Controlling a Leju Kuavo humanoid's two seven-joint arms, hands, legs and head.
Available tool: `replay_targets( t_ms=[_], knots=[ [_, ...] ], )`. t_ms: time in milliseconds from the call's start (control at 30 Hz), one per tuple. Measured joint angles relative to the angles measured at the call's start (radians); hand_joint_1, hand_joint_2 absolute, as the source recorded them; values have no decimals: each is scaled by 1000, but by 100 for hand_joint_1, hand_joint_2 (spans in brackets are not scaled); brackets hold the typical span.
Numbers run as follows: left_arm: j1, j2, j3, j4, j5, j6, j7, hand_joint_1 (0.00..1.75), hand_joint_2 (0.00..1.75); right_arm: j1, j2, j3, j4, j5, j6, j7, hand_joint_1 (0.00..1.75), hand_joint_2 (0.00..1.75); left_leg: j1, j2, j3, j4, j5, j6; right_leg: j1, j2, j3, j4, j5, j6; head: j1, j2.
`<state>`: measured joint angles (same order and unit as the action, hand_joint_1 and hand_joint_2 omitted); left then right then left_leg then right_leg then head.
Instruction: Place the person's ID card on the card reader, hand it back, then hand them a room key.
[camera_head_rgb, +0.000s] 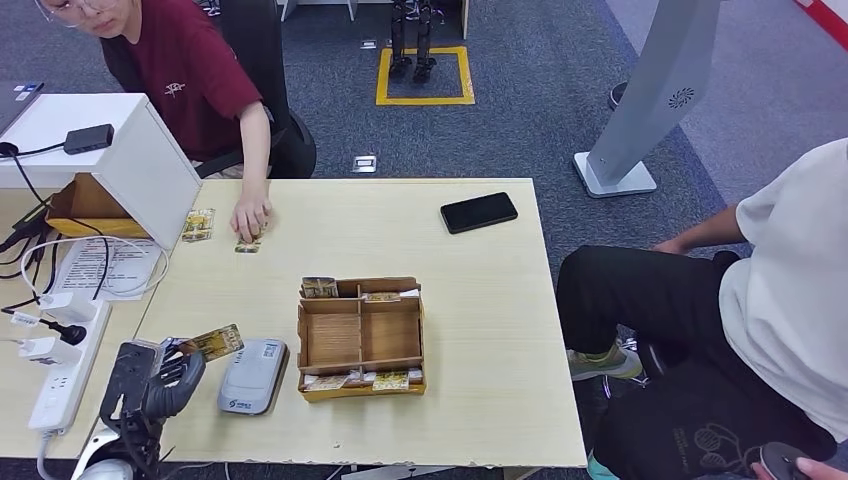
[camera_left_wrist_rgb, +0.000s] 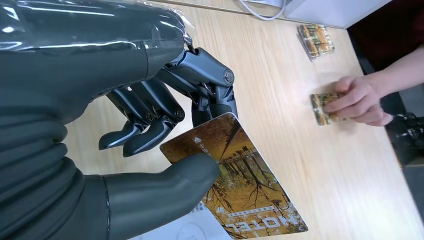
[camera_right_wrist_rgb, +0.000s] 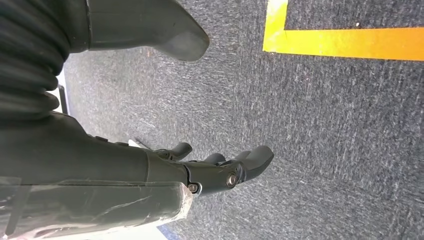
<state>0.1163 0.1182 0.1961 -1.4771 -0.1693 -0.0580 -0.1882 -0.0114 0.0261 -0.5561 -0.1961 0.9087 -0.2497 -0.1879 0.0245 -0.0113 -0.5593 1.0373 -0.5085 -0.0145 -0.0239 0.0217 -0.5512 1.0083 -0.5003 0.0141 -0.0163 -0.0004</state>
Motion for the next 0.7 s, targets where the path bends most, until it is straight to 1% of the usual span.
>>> replay_targets(
  t_ms=[100,233,500,700],
  knots=[
    [18,0,0,0,-53,4,9,175,175,0,1,-7,0,5,-1,-1,0,175,0,0,0,0,0,0,0,0,0,0,0,0,0,0],
    [48,12,0,0,-109,-16,11,175,175,0,1,-15,0,13,0,-1,0,175,0,0,0,0,0,0,0,0,0,0,0,0,0,0],
    [73,31,0,0,-120,-28,10,175,175,0,1,-19,0,15,1,-1,0,175,0,0,0,0,0,0,0,0,0,0,0,0,0,0],
    [75,33,0,0,-121,-28,10,175,175,0,1,-20,0,15,1,-1,0,175,0,0,0,0,0,0,0,0,0,0,0,0,0,0]
  ],
)
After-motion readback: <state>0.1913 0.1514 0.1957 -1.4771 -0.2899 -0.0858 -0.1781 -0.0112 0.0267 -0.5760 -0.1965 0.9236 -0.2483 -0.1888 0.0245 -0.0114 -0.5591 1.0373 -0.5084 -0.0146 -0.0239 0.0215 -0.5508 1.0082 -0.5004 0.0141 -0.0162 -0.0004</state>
